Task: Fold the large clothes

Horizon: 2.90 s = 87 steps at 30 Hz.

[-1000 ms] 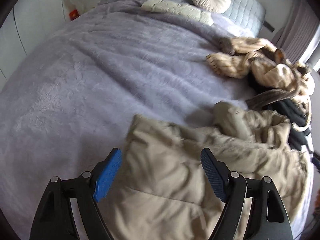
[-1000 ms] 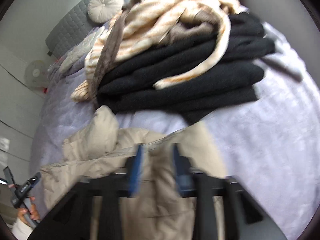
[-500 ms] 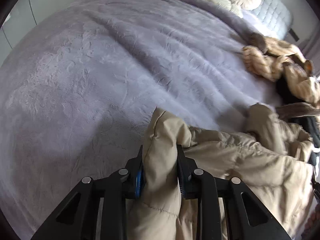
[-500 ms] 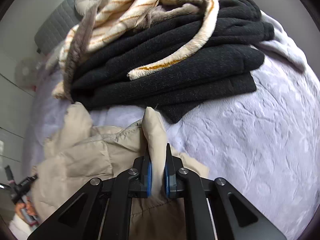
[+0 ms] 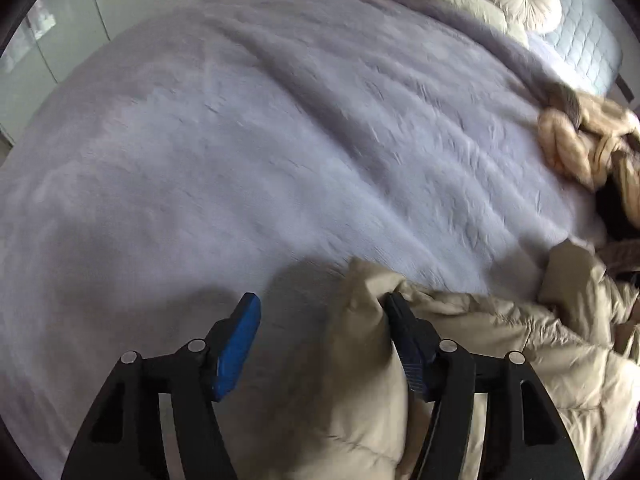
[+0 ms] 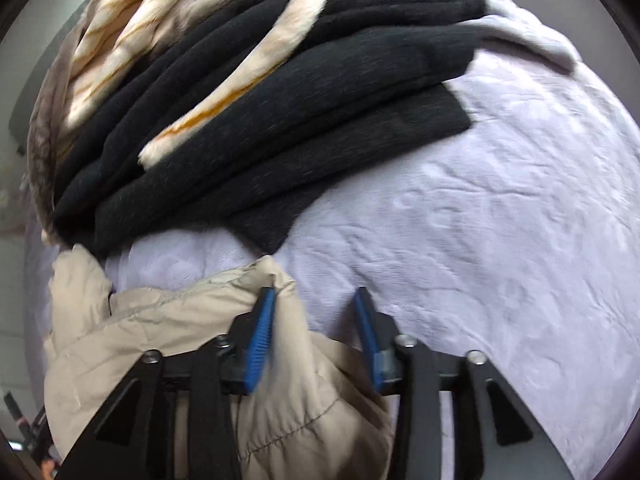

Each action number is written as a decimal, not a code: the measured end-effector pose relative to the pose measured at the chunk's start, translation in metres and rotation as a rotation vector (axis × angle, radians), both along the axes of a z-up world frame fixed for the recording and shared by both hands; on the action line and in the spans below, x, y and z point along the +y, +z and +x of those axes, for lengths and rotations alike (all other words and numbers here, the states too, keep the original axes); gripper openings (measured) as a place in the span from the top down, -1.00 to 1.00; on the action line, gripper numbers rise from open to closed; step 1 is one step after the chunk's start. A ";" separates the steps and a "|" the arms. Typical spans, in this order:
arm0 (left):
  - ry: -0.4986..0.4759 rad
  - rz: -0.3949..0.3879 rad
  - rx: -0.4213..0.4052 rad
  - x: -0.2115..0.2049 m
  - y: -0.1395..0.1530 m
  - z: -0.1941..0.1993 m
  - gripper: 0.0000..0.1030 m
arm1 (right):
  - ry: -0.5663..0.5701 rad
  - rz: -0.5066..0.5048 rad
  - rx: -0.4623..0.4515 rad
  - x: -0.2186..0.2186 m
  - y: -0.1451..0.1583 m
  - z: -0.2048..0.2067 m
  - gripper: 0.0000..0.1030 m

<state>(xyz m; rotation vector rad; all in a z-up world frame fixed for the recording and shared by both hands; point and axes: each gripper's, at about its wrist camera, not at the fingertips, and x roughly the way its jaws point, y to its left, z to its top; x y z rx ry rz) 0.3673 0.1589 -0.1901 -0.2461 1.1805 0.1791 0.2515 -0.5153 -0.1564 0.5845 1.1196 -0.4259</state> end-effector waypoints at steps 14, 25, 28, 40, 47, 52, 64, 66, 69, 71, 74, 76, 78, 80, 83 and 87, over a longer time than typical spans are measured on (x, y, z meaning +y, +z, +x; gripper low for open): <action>-0.060 -0.088 0.019 0.022 0.044 -0.127 -0.63 | 0.078 -0.065 -0.084 0.043 0.068 -0.103 -0.30; -0.084 -0.142 0.059 0.007 0.037 -0.202 -1.00 | 0.081 0.137 -0.072 0.068 0.057 -0.176 -0.58; -0.100 -0.155 0.069 0.002 0.038 -0.215 -1.00 | 0.072 0.232 -0.090 0.074 0.051 -0.192 -0.71; -0.063 -0.310 0.099 0.005 0.021 -0.224 -1.00 | 0.056 0.586 -0.137 0.089 0.009 -0.201 -1.00; 0.045 -0.623 0.074 0.026 -0.018 -0.211 -1.00 | 0.005 0.689 -0.161 0.082 -0.024 -0.191 -1.00; 0.057 -0.659 0.061 0.019 -0.036 -0.193 -1.00 | 0.010 0.785 -0.213 0.085 -0.044 -0.173 -1.00; 0.085 -0.759 -0.010 0.010 -0.031 -0.181 0.57 | -0.130 0.916 -0.235 0.083 -0.063 -0.170 0.20; 0.051 -0.744 -0.029 0.008 -0.019 -0.184 0.62 | -0.117 0.916 -0.254 0.083 -0.056 -0.175 0.42; 0.020 -0.746 -0.051 0.012 0.000 -0.196 0.63 | -0.078 0.924 -0.284 0.084 -0.041 -0.185 0.50; -0.003 -0.752 -0.054 0.016 0.011 -0.209 0.63 | -0.053 0.925 -0.290 0.085 -0.032 -0.197 0.50; -0.034 -0.758 -0.042 0.023 0.021 -0.231 0.63 | -0.029 0.939 -0.280 0.087 -0.023 -0.223 0.50; -0.045 -0.759 -0.025 0.029 0.023 -0.248 0.63 | -0.024 0.957 -0.262 0.089 -0.022 -0.245 0.50; -0.057 -0.754 0.006 0.034 0.023 -0.269 0.63 | -0.025 0.970 -0.244 0.092 -0.023 -0.270 0.50; -0.058 -0.753 0.038 0.040 0.019 -0.292 0.63 | -0.033 0.979 -0.230 0.093 -0.026 -0.293 0.50; -0.063 -0.737 0.078 0.044 0.009 -0.314 0.62 | -0.068 0.999 -0.201 0.096 -0.042 -0.321 0.50; -0.037 -0.702 0.139 0.045 -0.015 -0.329 0.40 | -0.139 0.991 -0.124 0.096 -0.071 -0.336 0.23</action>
